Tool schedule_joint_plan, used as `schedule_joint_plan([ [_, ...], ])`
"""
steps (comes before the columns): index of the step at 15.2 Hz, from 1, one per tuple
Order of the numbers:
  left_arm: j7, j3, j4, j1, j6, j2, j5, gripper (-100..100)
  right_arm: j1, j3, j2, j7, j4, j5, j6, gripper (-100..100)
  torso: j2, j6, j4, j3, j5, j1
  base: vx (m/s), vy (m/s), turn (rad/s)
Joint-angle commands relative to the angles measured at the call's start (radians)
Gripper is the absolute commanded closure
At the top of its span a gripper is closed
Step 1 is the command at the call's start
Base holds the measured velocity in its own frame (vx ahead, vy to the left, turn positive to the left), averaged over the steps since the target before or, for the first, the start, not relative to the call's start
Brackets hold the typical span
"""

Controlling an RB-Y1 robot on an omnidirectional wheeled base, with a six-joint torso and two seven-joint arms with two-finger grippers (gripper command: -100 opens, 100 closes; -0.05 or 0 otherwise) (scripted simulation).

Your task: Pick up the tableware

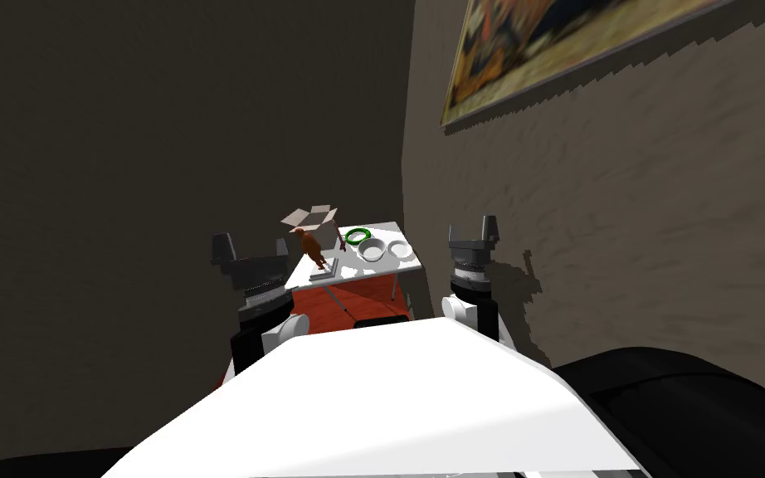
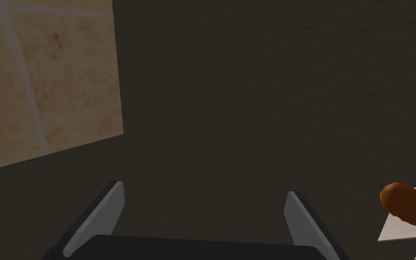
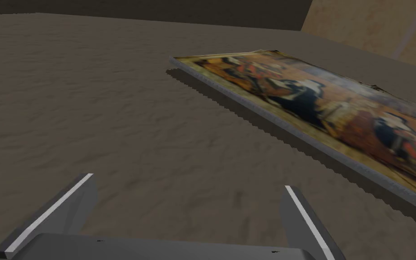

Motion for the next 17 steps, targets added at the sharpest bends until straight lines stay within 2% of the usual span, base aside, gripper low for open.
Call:
schedule_joint_plan([
  [1, -0.001, -0.003, 0.005, -0.008, 0.017, 0.036, 0.002, -100, 0.0, 0.0, 0.0, 0.0, 0.0, 0.0, 0.0, 0, 0.0, 0.0, 0.0, 0.0, 0.0, 0.0, -0.002, -0.002, -0.014],
  [2, -0.001, -0.006, 0.01, -0.016, 0.034, 0.062, 0.003, -100, 0.0, 0.0, 0.0, 0.0, 0.0, 0.0, 0.0, 0, 0.0, 0.0, 0.0, 0.0, 0.0, 0.0, -0.005, -0.005, -0.03],
  [3, -0.001, -0.006, 0.01, -0.016, 0.034, 0.062, 0.003, -100, 0.0, 0.0, 0.0, 0.0, 0.0, 0.0, 0.0, 0, 0.0, 0.0, 0.0, 0.0, 0.0, 0.0, -0.006, -0.005, -0.021],
  [5, -0.003, -0.014, 0.024, -0.039, 0.085, 0.112, 0.008, -100, 0.0, 0.0, 0.0, 0.0, 0.0, 0.0, 0.0, 0, 0.0, 0.0, 0.0, 0.0, 0.0, 0.0, -0.008, -0.005, -0.031],
  [6, -0.003, -0.014, 0.024, -0.039, 0.085, 0.112, 0.008, -100, 0.0, 0.0, 0.0, 0.0, 0.0, 0.0, 0.0, 0, 0.0, 0.0, 0.0, 0.0, 0.0, 0.0, -0.009, -0.005, -0.031],
  [8, -0.006, -0.026, 0.044, -0.071, 0.141, 0.157, 0.014, -100, 0.0, 0.0, 0.0, 0.0, 0.0, 0.0, 0.0, 0, 0.0, 0.0, 0.0, 0.0, 0.0, 0.0, -0.008, -0.005, -0.047],
  [10, -0.006, -0.026, 0.044, -0.071, 0.155, 0.157, 0.014, -100, 0.0, 0.0, 0.0, 0.0, 0.0, 0.0, 0.0, 0, 0.0, 0.0, 0.0, 0.0, 0.0, 0.0, -0.006, -0.002, -0.024],
  [11, -0.007, -0.032, 0.056, -0.09, 0.194, 0.178, 0.018, -100, 0.0, 0.0, 0.0, 0.0, 0.0, 0.0, 0.0, 0, 0.0, 0.0, 0.0, 0.0, 0.0, 0.0, -0.003, -0.001, -0.032],
  [12, -0.007, -0.032, 0.056, -0.09, 0.197, 0.178, 0.018, -100, 0.0, 0.0, 0.0, 0.0, 0.0, 0.0, 0.0, 0, 0.0, 0.0, 0.0, 0.0, 0.0, 0.0, -0.003, -0.001, -0.033],
  [13, -0.009, -0.039, 0.07, -0.111, 0.227, 0.197, 0.022, -100, 0.0, 0.0, 0.0, 0.0, 0.0, 0.0, 0.0, 0, 0.0, 0.0, 0.0, 0.0, 0.0, 0.0, -0.003, 0.0, -0.045],
  [14, -0.009, -0.039, 0.07, -0.111, 0.243, 0.197, 0.022, -100, 0.0, 0.0, 0.0, 0.0, 0.0, 0.0, 0.0, 0, 0.0, 0.0, 0.0, 0.0, 0.0, 0.0, -0.003, 0.001, -0.042],
  [15, -0.011, -0.047, 0.084, -0.133, 0.27, 0.214, 0.027, -100, 0.0, 0.0, 0.0, 0.0, 0.0, 0.0, 0.0, 0, 0.0, 0.0, 0.0, 0.0, 0.0, 0.0, -0.002, 0.002, -0.046],
  [17, -0.011, -0.047, 0.084, -0.133, 0.293, 0.214, 0.027, -100, 0.0, 0.0, 0.0, 0.0, 0.0, 0.0, 0.0, 0, 0.0, 0.0, 0.0, 0.0, 0.0, 0.0, -0.001, 0.003, -0.028],
])
